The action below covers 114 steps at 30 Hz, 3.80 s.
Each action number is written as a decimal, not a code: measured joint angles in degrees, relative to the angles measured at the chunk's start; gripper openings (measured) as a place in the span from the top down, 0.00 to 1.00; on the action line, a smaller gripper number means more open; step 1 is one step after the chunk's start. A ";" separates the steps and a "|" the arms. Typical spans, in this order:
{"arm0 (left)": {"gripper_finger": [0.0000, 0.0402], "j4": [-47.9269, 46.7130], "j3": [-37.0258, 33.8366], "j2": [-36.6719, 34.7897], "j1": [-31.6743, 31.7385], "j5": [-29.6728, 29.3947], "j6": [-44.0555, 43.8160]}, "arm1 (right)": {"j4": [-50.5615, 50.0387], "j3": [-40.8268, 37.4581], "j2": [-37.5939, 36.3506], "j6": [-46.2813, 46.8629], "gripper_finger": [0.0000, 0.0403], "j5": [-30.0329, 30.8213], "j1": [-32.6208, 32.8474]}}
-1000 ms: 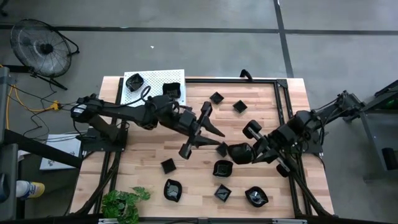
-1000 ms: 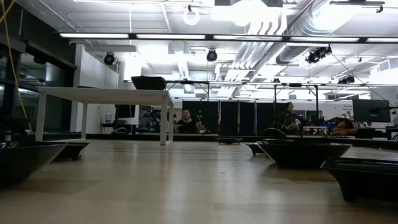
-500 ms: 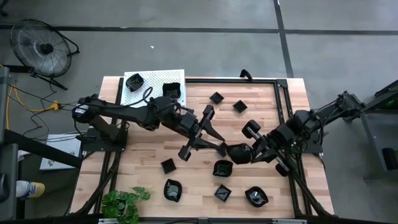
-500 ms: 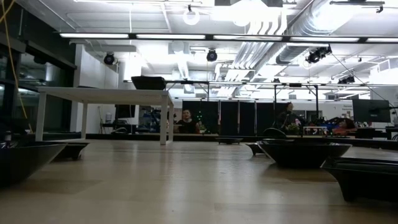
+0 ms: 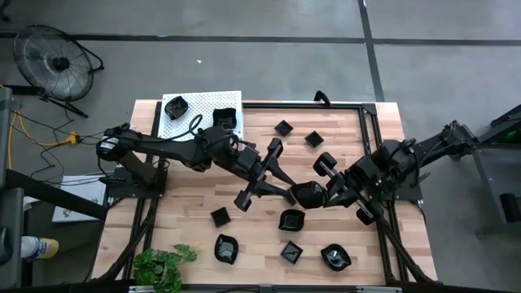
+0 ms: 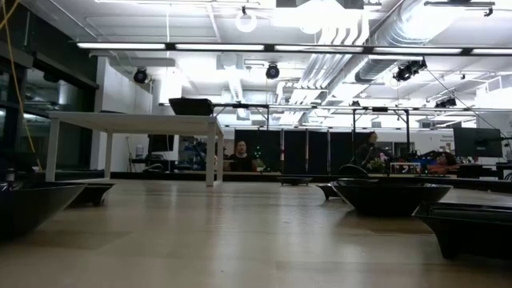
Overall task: Pick & Place Mini shaped plates
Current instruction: Stack the black leaf-shaped plate on the black leaf-shaped plate on the shelf
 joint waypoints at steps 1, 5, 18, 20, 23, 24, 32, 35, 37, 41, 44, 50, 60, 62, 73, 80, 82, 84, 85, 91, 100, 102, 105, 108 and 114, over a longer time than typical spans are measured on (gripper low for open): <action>0.72 0.00 0.00 -0.03 0.00 0.14 0.00 | -0.03 0.00 0.00 0.04 1.00 -0.32 -0.20; 0.72 -0.24 0.00 -0.03 0.00 0.15 -0.16 | -0.02 -0.02 0.00 0.85 1.00 -1.26 -0.85; 0.72 -0.14 0.00 -0.03 0.00 0.51 -1.41 | -0.17 -0.02 0.00 0.92 1.00 -2.08 -2.39; 0.72 -0.30 0.00 -0.03 0.00 0.51 -1.41 | -0.20 -0.02 0.00 0.95 1.00 -2.12 -2.60; 0.72 -0.54 0.00 -0.03 0.00 0.17 -1.41 | -0.20 -0.02 0.00 1.07 1.00 -2.11 -2.78; 0.72 -0.54 0.00 -0.03 0.00 0.16 -1.41 | -0.20 -0.02 0.00 1.07 1.00 -2.08 -2.79; 0.72 -0.56 0.00 -0.03 0.00 0.34 -1.17 | -0.27 -0.04 0.00 1.00 1.00 -1.93 -3.13; 0.73 -0.56 0.00 -0.03 0.00 0.36 -0.77 | -0.38 -0.04 0.00 0.92 1.00 -1.57 -3.16; 0.73 -0.59 0.00 -0.03 0.00 0.38 -0.72 | -0.42 -0.04 0.00 0.90 1.00 -1.55 -3.17; 0.79 -0.65 0.00 -0.03 0.00 0.56 -0.56 | -0.44 -0.04 0.00 0.90 1.00 -1.21 -3.16; 0.88 -0.68 0.00 -0.03 0.00 0.79 -0.48 | -0.45 -0.04 0.00 0.87 1.00 -1.00 -3.16; 0.98 -0.65 0.00 -0.07 -0.13 1.43 0.34 | -0.76 -0.04 0.00 0.87 1.00 -0.96 -3.16; 0.99 -0.69 0.00 -0.09 -0.09 1.41 0.54 | -0.81 -0.04 0.00 2.10 0.96 0.85 -3.16; 1.00 -0.84 0.00 -0.09 -0.07 1.18 0.54 | -0.84 -0.04 0.00 2.83 0.93 1.78 -3.18; 1.00 -2.38 0.00 -0.09 0.04 -0.81 2.05 | 0.88 -0.04 -0.06 5.79 0.64 2.28 -3.16; 1.00 -2.38 0.00 -0.09 0.07 -1.60 3.16 | -0.85 -0.04 -2.69 4.22 0.53 5.55 -3.13; 1.00 -2.36 0.00 -0.09 0.07 -1.55 3.16 | -2.76 -0.04 -4.06 3.22 0.53 7.22 -3.13; 1.00 -2.36 0.00 -0.09 0.07 -1.30 3.35 | -5.07 -0.04 -5.48 2.19 0.53 9.30 -3.13; 1.00 -2.36 0.00 -0.09 0.07 -1.18 3.53 | -6.32 -0.04 -6.27 1.95 0.53 10.68 -3.13; 1.00 -2.36 0.00 -0.09 0.07 -1.15 3.58 | -14.69 -0.04 -10.99 0.45 0.53 19.84 -3.13; 1.00 -9.07 0.04 -0.85 3.45 -3.19 4.43 | -25.29 -0.04 -15.50 2.42 0.53 26.36 -3.11; 1.00 -13.34 0.07 -1.71 4.58 -3.87 4.50 | -26.57 -0.04 -15.91 3.11 0.53 26.42 -3.09; 1.00 -18.49 0.07 -2.54 6.47 -5.69 5.26 | -28.49 -0.04 -16.40 3.63 0.53 26.47 -3.09; 1.00 -25.45 0.05 -4.15 8.27 -8.31 6.40 | -30.54 -0.04 -16.69 4.28 0.53 26.46 -3.09; 1.00 -44.04 0.00 -8.71 11.37 -17.85 6.60 | -35.80 -0.04 -17.11 6.60 0.53 26.62 -3.09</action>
